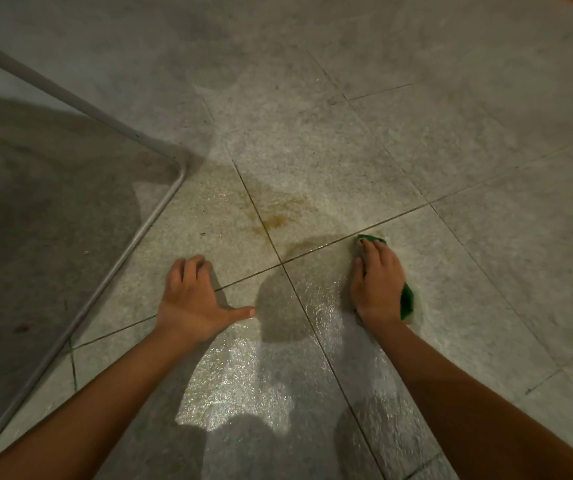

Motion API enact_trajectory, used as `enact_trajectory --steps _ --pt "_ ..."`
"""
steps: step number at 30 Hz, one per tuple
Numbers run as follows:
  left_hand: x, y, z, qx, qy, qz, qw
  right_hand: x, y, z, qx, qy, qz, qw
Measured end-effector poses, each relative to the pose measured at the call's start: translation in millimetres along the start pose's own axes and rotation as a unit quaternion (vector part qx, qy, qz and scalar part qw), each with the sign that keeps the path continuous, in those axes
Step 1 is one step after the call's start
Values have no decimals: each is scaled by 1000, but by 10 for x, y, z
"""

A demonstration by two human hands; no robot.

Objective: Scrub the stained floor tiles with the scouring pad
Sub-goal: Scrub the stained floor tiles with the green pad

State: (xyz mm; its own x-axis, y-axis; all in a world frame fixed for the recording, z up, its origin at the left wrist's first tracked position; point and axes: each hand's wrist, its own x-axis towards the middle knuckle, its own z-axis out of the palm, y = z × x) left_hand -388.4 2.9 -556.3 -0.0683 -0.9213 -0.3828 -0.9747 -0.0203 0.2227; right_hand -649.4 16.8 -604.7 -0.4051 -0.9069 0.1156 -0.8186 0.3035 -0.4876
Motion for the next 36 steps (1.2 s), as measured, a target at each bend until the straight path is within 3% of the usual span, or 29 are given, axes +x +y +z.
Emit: enact_trajectory --steps 5,7,11,16,23,28,36 --pt "146 39 -36 -42 0 -6 999 -156 115 -94 45 -66 -92 992" --pt "183 45 -23 -55 -3 -5 998 -169 267 -182 61 -59 -112 990" --pt "185 41 -2 -50 9 0 999 -2 416 -232 48 13 -39 998" --pt "178 46 1 -53 12 -2 998 316 197 -58 18 47 25 998" --pt "165 41 -7 -58 18 -6 998 -4 -313 159 16 -25 -121 992" --pt "183 59 -58 -44 30 -9 999 -206 -172 52 62 -82 -176 979" --pt "199 42 -27 -36 27 -10 999 49 -27 50 30 22 -44 998"
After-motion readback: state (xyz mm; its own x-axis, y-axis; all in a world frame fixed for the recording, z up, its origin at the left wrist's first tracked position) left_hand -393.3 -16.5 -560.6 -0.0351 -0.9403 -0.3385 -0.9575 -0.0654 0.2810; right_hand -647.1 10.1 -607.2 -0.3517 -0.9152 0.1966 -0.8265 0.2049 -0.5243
